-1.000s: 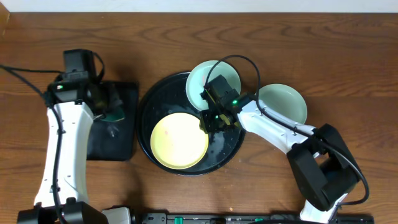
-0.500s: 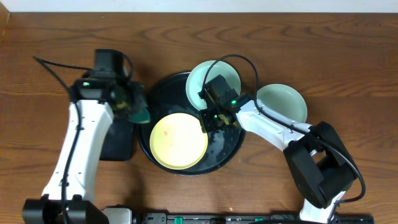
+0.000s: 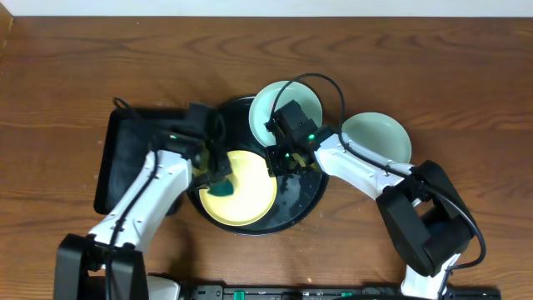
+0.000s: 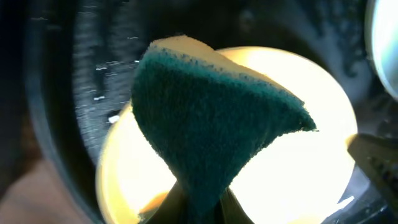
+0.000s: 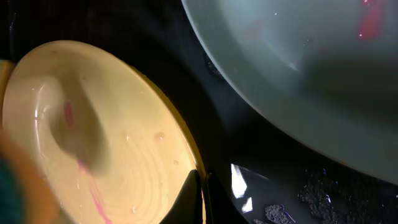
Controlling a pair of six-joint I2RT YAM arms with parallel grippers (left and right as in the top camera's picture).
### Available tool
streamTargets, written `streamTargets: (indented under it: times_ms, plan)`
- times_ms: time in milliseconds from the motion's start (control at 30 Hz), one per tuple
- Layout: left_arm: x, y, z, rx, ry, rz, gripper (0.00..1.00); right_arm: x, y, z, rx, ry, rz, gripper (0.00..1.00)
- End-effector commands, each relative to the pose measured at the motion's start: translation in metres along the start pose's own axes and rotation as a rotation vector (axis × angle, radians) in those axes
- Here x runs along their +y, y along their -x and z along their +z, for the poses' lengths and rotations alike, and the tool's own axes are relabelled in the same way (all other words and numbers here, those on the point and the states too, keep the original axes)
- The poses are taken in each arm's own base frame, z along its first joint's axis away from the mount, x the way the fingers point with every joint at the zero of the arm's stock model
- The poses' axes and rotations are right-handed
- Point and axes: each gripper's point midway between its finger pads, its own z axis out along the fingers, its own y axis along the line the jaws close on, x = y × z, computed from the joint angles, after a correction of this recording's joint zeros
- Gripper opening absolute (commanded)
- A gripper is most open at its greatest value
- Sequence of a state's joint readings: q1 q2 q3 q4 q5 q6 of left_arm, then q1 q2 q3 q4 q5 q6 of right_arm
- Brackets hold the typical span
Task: Clean dirty plates on tray and stack at the side
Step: 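Scrub the yellow plate with the sponge in the left gripper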
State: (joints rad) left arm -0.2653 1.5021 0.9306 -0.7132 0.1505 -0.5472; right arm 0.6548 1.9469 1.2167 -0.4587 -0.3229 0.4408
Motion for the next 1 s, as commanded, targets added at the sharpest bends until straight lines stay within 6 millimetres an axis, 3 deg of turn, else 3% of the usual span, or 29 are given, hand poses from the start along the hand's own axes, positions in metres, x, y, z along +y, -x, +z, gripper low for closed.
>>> streamTargets:
  times_ms: [0,167,267,467,533,633,833,967]
  plan:
    - [-0.002,-0.016,0.016,0.001,0.012,-0.028,0.07,-0.004,0.004,0.005,0.001,-0.007,0.027,0.01]
    - [0.018,-0.030,0.031,-0.011,0.110,-0.053,0.07,-0.004,0.004,0.005,0.001,-0.008,0.033,0.01]
    - [0.020,-0.038,0.035,0.015,0.111,-0.042,0.08,-0.004,0.004,0.005,0.001,-0.008,0.033,0.01]
    - [-0.036,-0.063,0.030,0.146,-0.226,0.365,0.08,-0.004,0.003,0.005,0.002,-0.008,0.033,0.01]
    - [-0.036,-0.062,0.030,0.141,-0.227,0.402,0.07,-0.004,0.003,0.005,0.003,-0.009,0.033,0.01]
    - [-0.018,-0.047,0.035,0.072,-0.100,0.360,0.07,-0.004,0.003,0.005,0.004,-0.009,0.034,0.01]
    - [0.043,0.016,0.023,-0.264,0.297,0.062,0.07,-0.004,0.003,0.005,0.005,-0.010,0.034,0.01]
    - [0.038,0.038,0.017,-0.374,0.291,0.047,0.07,-0.004,0.002,0.005,0.005,-0.010,0.034,0.01]
